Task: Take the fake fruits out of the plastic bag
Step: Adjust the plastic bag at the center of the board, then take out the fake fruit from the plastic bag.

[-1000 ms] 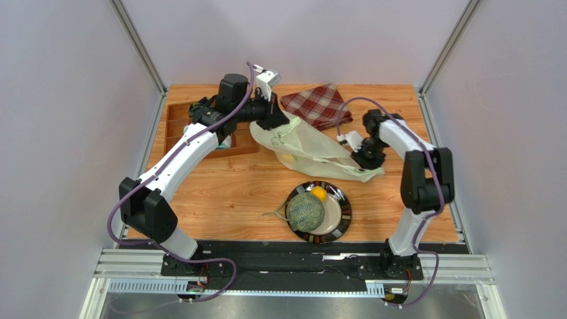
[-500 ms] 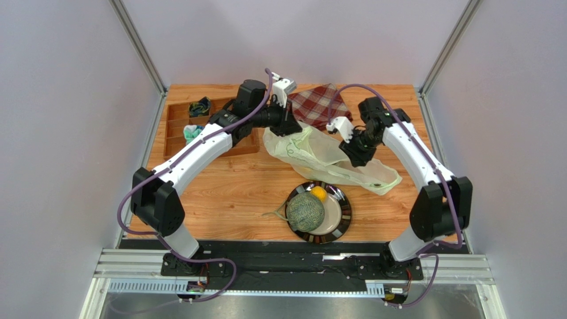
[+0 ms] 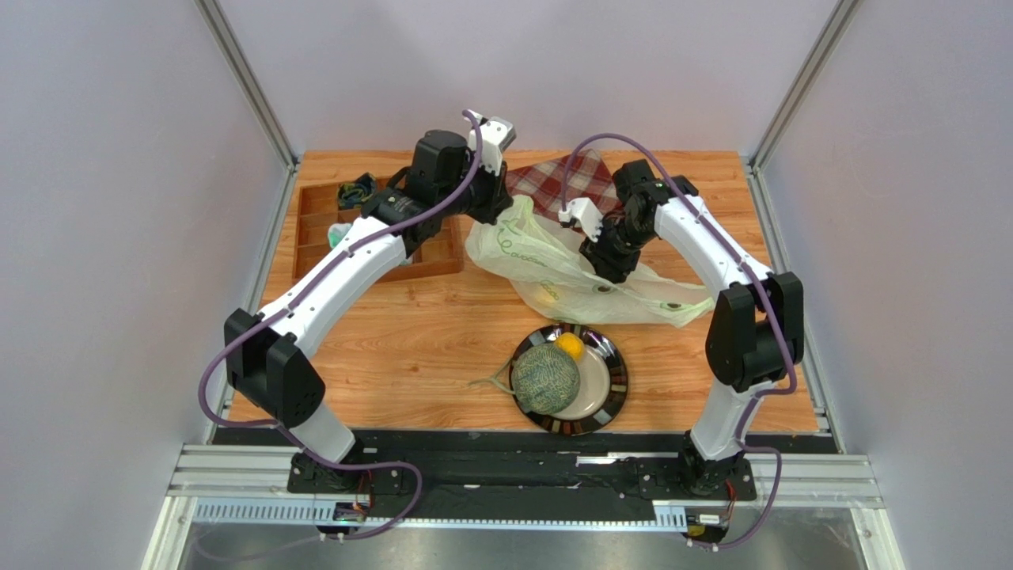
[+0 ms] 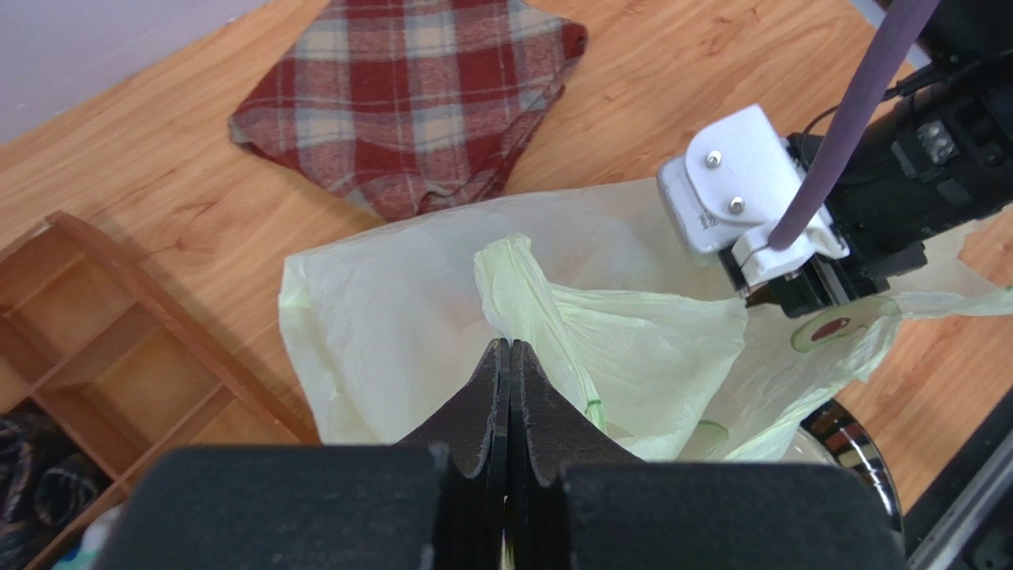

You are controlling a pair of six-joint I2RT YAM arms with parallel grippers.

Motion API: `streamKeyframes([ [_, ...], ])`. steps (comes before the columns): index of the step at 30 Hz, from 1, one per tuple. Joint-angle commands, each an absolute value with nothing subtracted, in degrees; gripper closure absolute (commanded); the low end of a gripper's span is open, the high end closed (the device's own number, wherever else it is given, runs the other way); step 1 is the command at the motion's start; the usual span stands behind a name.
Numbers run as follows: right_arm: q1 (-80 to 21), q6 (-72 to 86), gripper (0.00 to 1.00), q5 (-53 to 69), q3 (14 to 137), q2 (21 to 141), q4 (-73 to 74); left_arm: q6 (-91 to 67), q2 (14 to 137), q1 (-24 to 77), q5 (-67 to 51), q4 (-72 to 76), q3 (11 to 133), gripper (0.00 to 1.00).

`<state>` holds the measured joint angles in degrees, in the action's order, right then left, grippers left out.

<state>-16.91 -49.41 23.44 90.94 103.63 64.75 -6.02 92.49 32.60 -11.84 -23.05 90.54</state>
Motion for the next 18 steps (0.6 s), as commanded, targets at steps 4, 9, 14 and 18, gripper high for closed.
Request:
streamKeyframes([
  [4, -18.9, -44.9, 0.37, 17.6, 90.9, 107.7, 52.1, -0.1, 88.0, 32.5, -11.4, -24.2, 88.3, 1.00],
  [9, -18.6, -42.9, 0.28, 15.6, 95.0, 112.6, 50.9, 4.5, 86.2, 32.5, -15.4, -21.7, 82.3, 1.00],
  [14, -18.8, -40.0, 0.26, 14.1, 100.1, 119.2, 49.3, 6.0, 86.6, 32.5, -17.0, -22.6, 80.8, 1.00],
  [18, -18.8, -39.9, 0.27, 14.8, 108.0, 125.8, 51.1, 6.0, 87.5, 32.6, -17.4, -23.6, 80.9, 1.00],
])
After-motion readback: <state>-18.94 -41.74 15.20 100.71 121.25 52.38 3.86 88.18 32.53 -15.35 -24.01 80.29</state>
